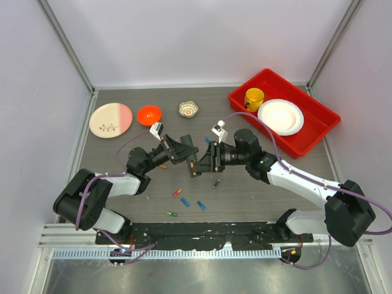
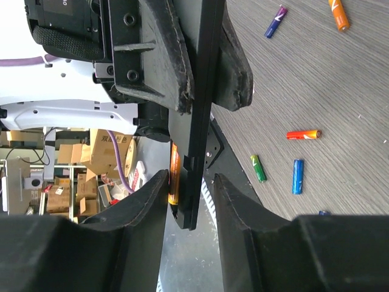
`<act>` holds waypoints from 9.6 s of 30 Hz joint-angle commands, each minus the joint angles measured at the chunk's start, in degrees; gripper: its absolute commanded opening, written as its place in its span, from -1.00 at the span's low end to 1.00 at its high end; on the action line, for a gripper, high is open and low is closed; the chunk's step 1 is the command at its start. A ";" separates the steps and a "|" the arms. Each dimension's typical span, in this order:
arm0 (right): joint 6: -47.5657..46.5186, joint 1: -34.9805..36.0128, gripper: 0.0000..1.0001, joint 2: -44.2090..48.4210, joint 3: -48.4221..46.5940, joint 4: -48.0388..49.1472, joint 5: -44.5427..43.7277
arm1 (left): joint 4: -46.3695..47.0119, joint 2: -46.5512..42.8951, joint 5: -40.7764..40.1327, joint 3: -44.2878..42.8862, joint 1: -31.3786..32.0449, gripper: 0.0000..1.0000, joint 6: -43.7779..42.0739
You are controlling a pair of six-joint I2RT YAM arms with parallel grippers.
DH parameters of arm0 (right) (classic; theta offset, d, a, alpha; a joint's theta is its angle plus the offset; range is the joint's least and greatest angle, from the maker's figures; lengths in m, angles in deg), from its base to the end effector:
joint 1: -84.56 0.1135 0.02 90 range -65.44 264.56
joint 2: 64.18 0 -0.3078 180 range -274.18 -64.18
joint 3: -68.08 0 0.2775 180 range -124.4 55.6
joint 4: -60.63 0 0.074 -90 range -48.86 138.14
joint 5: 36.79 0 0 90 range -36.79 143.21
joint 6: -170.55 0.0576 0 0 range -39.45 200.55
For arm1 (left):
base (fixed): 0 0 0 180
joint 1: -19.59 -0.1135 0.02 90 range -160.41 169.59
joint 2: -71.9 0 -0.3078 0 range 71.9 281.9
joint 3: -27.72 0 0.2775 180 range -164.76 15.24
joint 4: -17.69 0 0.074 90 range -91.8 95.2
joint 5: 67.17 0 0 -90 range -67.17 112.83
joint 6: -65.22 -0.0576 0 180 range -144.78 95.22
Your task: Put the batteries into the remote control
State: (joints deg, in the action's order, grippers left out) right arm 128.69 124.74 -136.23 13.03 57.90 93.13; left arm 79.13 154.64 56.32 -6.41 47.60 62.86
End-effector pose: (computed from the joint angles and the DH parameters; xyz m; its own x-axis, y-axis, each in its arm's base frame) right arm 0.2067 0.2229 0.2853 -0.8844 0.0008 -0.4668 -0.4461 0.2932 0.8456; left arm 0.2354 -0.1612 0.2377 -0.8578 -0.4875 -0.1626 0.2316 -0.0843 -0.9692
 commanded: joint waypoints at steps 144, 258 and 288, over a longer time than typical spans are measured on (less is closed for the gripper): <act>-16.68 11.67 -0.98 2.36 -29.15 -57.13 -24.28 | 14.66 3.13 -17.32 4.51 8.37 -0.99 -8.70; -12.10 8.24 0.57 29.67 10.02 -10.39 -29.99 | 14.66 6.56 -9.33 -1.02 10.84 -1.00 2.63; -15.18 7.28 0.16 29.95 17.69 4.65 -22.08 | 14.66 5.94 -5.02 -4.01 10.84 -1.00 5.09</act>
State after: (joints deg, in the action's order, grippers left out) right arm 115.27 132.37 -107.40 30.76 58.86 69.75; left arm 79.11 161.94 50.10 -8.33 58.27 67.38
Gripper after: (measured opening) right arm 0.583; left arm 0.213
